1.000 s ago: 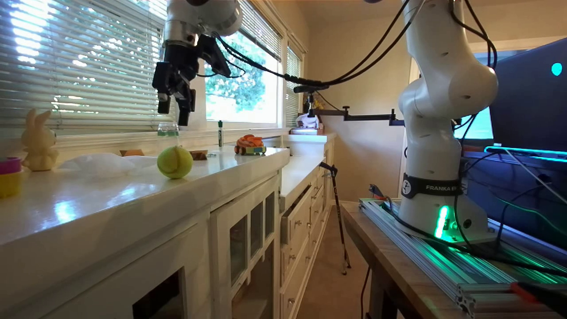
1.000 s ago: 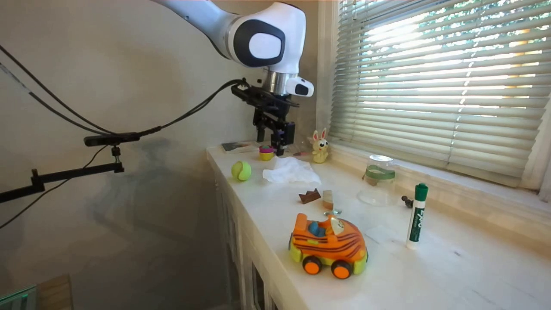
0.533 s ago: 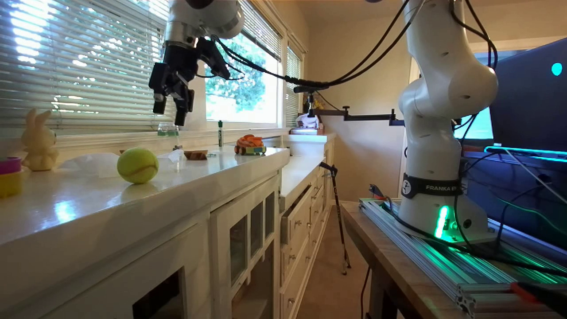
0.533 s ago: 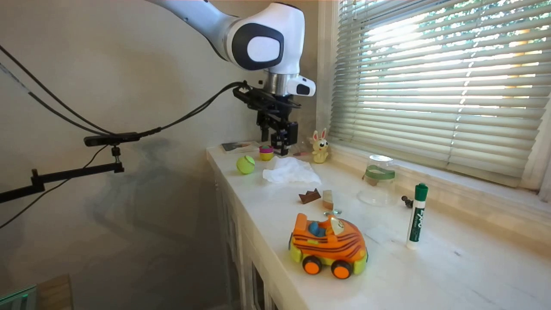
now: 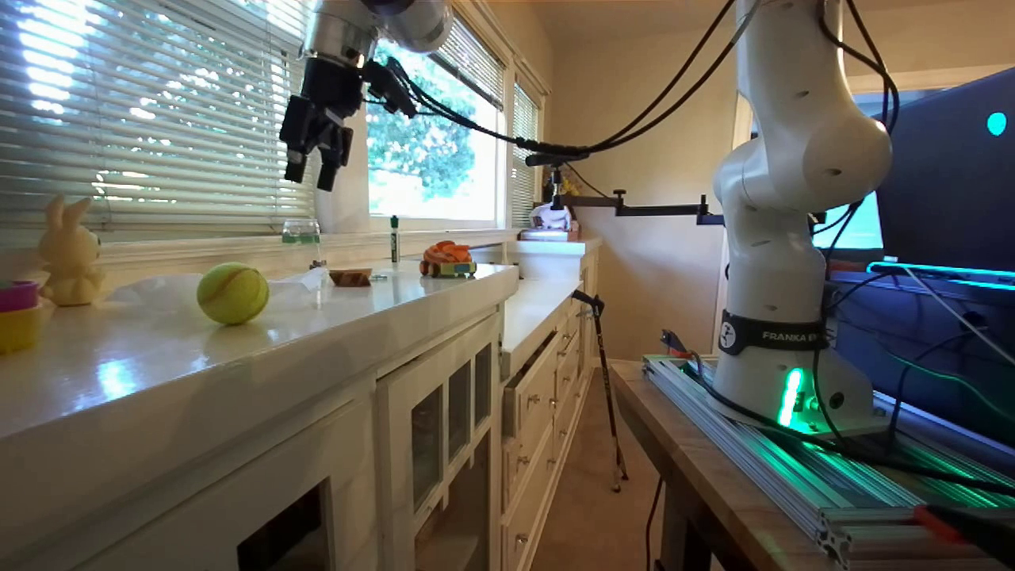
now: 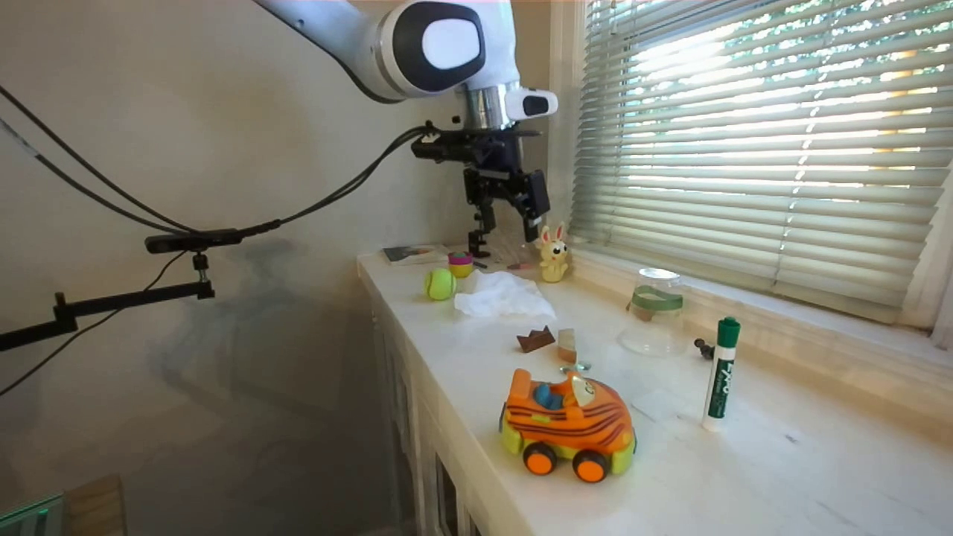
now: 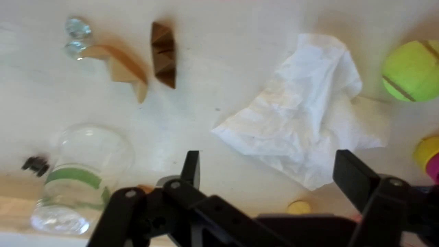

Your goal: Move the tennis bowl to the left

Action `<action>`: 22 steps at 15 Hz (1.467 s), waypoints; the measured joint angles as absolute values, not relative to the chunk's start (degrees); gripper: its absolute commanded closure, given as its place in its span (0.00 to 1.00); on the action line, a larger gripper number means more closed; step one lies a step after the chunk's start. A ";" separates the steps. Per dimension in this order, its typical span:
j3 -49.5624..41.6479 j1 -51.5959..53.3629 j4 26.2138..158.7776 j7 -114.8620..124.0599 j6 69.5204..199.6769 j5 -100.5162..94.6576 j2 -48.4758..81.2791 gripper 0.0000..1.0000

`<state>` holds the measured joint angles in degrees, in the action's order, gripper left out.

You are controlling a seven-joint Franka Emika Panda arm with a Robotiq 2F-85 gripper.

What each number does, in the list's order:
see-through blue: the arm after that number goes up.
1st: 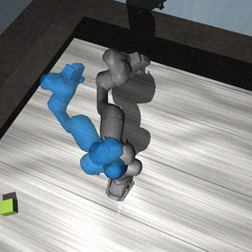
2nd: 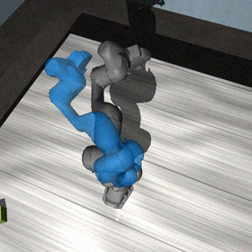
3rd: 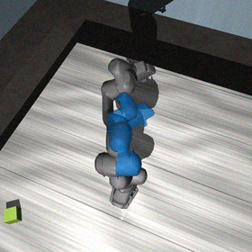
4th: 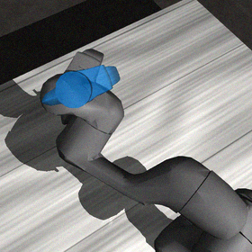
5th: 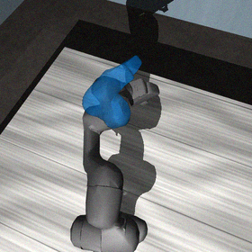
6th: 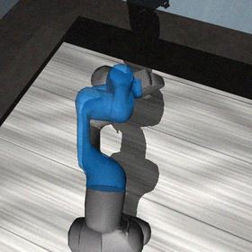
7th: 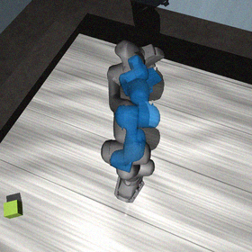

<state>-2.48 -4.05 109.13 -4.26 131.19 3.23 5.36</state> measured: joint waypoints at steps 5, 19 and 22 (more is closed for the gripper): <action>-5.34 -4.54 109.61 3.09 128.32 -13.84 0.20 0.00; -8.75 -7.55 109.76 9.74 96.44 -1.48 -6.09 0.00; -8.97 -7.58 110.82 10.44 97.64 0.14 -6.11 0.00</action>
<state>-8.97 -7.58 110.82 10.44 97.64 0.14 -6.11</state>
